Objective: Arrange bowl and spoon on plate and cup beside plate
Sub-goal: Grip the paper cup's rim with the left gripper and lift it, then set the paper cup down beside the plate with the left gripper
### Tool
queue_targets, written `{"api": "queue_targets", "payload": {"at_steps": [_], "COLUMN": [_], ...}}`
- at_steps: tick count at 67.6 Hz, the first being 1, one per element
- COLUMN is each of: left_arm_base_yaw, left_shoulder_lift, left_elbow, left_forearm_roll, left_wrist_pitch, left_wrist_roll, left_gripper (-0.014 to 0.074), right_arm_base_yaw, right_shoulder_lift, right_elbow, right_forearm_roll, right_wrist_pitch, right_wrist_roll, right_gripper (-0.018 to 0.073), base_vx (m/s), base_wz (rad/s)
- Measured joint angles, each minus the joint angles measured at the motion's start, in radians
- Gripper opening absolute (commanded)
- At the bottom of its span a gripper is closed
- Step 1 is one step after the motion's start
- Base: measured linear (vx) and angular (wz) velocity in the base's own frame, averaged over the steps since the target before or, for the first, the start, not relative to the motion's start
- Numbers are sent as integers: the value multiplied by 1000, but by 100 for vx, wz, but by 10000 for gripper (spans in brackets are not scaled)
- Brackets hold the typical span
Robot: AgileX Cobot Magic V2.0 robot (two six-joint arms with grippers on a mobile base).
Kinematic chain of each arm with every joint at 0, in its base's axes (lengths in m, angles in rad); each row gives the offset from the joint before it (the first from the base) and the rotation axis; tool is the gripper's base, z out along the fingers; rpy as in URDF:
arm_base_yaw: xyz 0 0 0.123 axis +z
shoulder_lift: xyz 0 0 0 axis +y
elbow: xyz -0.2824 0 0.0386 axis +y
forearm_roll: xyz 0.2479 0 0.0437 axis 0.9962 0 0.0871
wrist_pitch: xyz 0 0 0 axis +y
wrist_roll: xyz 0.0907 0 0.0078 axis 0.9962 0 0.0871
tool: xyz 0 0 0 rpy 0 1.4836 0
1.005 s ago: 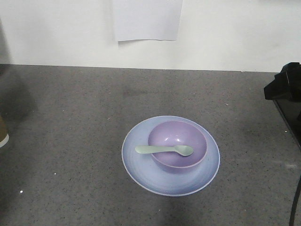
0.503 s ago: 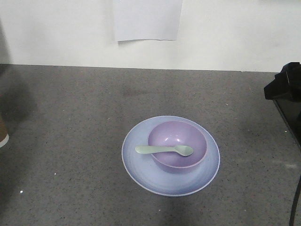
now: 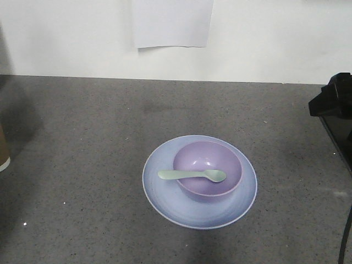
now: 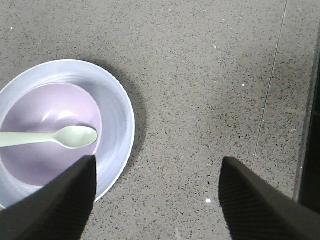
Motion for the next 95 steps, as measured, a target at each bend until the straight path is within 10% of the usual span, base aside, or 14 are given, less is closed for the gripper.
{"api": "queue_targets", "payload": {"at_steps": [32,64,95], "left_arm_base_yaw": [-10,-331,-507], "left_shoulder_lift": [-136,-159,-148], "left_elbow": [0,92,116], "left_forearm_roll": [-325,-340,-330], "left_wrist_pitch": [20,7,-37], "left_wrist_roll": [122,128,117], "left_gripper": [-8,-8,-8], "right_arm_base_yaw": [0,0,0], "right_shoulder_lift": [0,0,0], "right_elbow": [0,0,0], "right_forearm_roll": [0,0,0], "right_wrist_pitch": [-4,-12,-18], "right_wrist_roll": [0,0,-1], "right_gripper": [496,496,496], "base_vx": [0,0,0], "base_wz": [0,0,0]}}
